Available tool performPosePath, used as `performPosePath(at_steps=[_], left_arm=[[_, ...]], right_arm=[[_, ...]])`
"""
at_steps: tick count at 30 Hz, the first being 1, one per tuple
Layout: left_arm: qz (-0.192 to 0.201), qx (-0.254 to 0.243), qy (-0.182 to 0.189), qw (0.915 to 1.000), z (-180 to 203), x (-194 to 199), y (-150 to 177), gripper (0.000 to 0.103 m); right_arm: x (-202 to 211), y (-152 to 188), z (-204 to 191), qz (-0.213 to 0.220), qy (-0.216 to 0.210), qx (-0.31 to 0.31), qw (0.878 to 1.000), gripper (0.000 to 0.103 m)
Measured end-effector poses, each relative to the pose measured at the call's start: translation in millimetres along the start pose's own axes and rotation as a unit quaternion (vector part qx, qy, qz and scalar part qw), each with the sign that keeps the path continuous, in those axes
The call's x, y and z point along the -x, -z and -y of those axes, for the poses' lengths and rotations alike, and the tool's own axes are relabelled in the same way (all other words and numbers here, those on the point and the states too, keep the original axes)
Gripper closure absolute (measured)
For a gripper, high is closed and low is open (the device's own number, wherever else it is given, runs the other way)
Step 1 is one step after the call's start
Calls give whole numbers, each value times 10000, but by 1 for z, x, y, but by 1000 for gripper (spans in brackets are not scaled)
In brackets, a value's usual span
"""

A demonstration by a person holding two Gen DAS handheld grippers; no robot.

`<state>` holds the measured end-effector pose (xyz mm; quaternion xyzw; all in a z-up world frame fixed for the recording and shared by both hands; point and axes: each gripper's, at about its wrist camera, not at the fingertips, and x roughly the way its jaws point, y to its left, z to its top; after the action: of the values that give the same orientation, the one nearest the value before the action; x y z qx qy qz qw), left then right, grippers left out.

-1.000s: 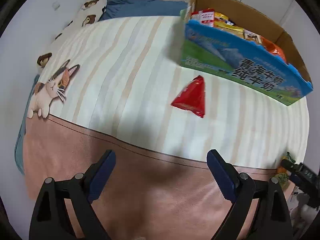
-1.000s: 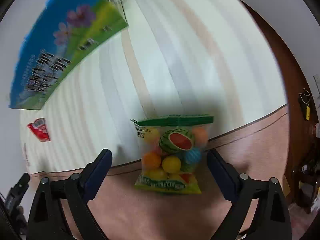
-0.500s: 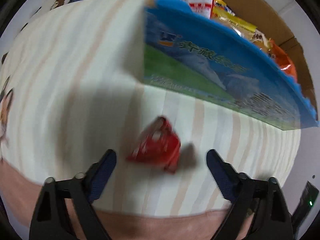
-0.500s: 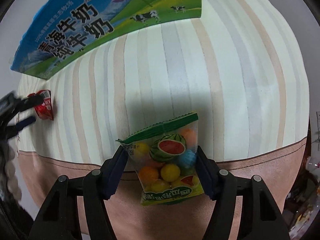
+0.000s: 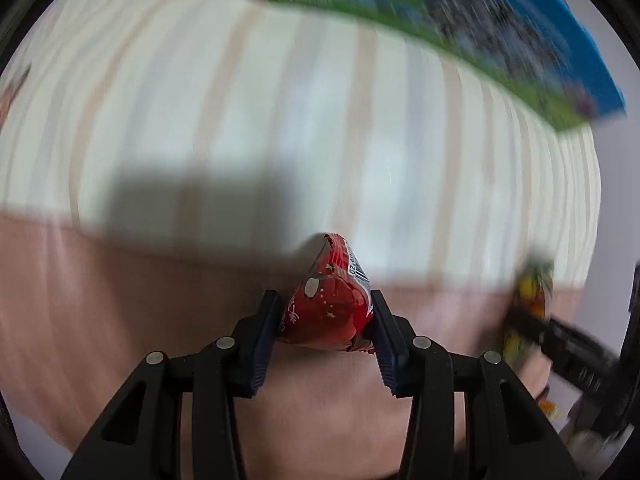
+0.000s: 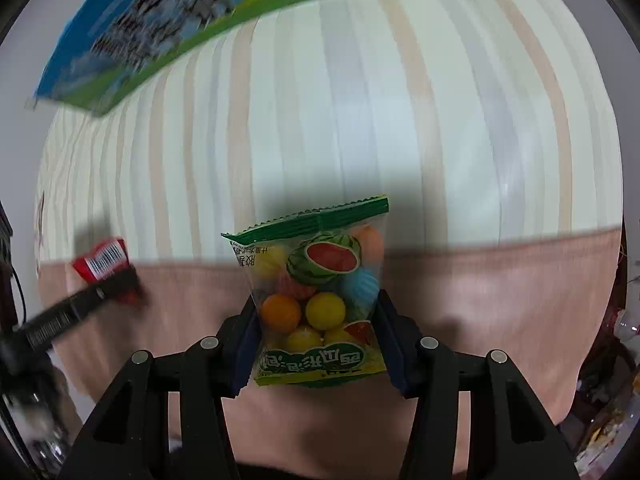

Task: Organize snacks
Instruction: 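Grasp the small red packet with the left tool while the right tool grasps the fruit candy bag, then drop both packets into the box and open both tools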

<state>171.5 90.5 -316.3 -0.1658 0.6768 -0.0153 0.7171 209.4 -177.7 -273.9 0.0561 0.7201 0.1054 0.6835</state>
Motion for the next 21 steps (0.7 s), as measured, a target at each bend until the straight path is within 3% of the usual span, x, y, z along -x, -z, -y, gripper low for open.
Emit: performPosePath(at_steps=[4, 8, 10, 12, 13, 15, 21], left_arm=[[-186, -89, -22, 9998, 2, -15, 32, 62], [-170, -16, -19, 9999, 1, -19, 34, 62], [-147, 13, -11, 9999, 1, -17, 33, 62], [-108, -22, -61, 9999, 1, -12, 29, 62], [-74, -52, -93, 9999, 3, -9, 31, 63], [-21, -65, -105, 9999, 6, -4, 34, 63], [193, -192, 12, 9996, 20, 24, 32, 63]], right_arm=[[-9, 31, -6, -250, -85, 71, 9996, 46], [-19, 39, -7, -358, -172, -61, 9992, 34], [-20, 40, -5, -350, -194, -91, 9992, 33], [-23, 40, -6, -288, -153, -56, 9995, 36], [-24, 41, -8, -230, -25, 5, 9997, 46], [-27, 39, -22, -125, 14, 95, 9999, 48], [-2, 55, -14, 72, -261, -5, 9996, 52]])
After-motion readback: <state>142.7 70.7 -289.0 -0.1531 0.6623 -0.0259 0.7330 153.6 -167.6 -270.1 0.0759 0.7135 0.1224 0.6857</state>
